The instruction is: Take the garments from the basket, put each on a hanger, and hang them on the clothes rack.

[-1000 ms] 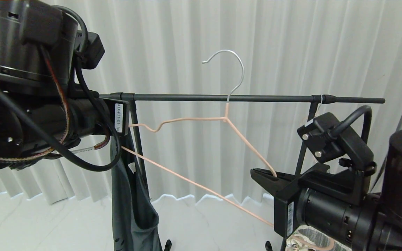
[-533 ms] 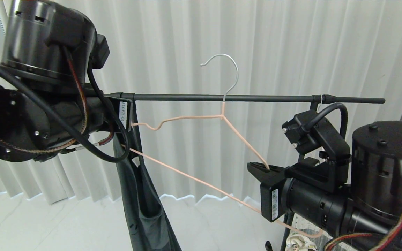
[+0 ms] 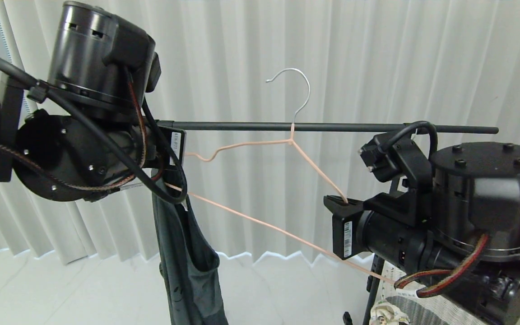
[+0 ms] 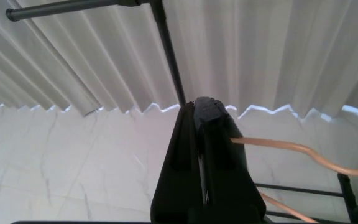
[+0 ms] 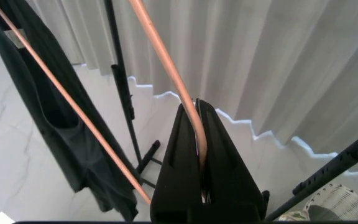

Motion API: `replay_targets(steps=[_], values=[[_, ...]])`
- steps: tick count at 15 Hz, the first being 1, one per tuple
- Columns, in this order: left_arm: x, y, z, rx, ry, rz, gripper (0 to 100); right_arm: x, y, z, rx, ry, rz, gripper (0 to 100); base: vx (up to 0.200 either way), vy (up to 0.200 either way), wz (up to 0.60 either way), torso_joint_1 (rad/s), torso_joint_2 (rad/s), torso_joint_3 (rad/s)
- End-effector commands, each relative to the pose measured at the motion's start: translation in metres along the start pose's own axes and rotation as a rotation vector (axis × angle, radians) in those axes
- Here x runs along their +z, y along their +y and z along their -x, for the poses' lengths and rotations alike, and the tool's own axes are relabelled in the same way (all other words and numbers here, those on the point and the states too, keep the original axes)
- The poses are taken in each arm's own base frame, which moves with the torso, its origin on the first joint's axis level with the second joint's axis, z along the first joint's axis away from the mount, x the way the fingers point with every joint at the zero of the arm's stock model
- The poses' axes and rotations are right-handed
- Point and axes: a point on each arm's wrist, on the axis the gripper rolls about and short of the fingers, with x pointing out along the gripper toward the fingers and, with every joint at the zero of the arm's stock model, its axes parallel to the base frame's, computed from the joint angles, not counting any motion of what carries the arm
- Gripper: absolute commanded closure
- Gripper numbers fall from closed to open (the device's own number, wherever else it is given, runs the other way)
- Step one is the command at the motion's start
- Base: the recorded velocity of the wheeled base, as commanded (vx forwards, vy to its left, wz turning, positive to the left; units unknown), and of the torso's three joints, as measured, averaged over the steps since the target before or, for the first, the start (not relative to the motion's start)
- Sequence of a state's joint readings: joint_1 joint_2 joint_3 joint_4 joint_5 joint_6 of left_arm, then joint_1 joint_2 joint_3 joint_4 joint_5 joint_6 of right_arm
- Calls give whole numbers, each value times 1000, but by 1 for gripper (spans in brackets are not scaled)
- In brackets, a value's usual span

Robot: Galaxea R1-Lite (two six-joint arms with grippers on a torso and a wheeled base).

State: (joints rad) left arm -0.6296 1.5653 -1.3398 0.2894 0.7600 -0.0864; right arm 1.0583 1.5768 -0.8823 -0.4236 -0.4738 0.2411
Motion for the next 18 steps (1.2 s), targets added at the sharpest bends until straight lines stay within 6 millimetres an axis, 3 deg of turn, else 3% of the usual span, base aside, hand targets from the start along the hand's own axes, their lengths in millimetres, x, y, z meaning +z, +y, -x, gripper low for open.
replay_targets(steps=[1,5,9,12,15,18], values=[[1,-11,-4,-14,3,-12,100,-2,3,-6,0,7,6,100,0,0,0,0,0,0],[6,-15,-17,33,9,14,100,-1,8,0,20,11,34,100,0,0,0,0,0,0],[6,-8,-31,119,22,37,100,11,10,37,108,10,28,100,0,0,0,0,0,0],[10,-9,-33,120,13,60,100,9,20,54,246,25,22,100,0,0,0,0,0,0],[13,-10,-33,119,7,76,100,8,29,60,365,54,-28,100,0,0,0,0,0,0],[13,-9,-32,119,5,78,100,7,30,60,375,68,-51,100,0,0,0,0,0,0]])
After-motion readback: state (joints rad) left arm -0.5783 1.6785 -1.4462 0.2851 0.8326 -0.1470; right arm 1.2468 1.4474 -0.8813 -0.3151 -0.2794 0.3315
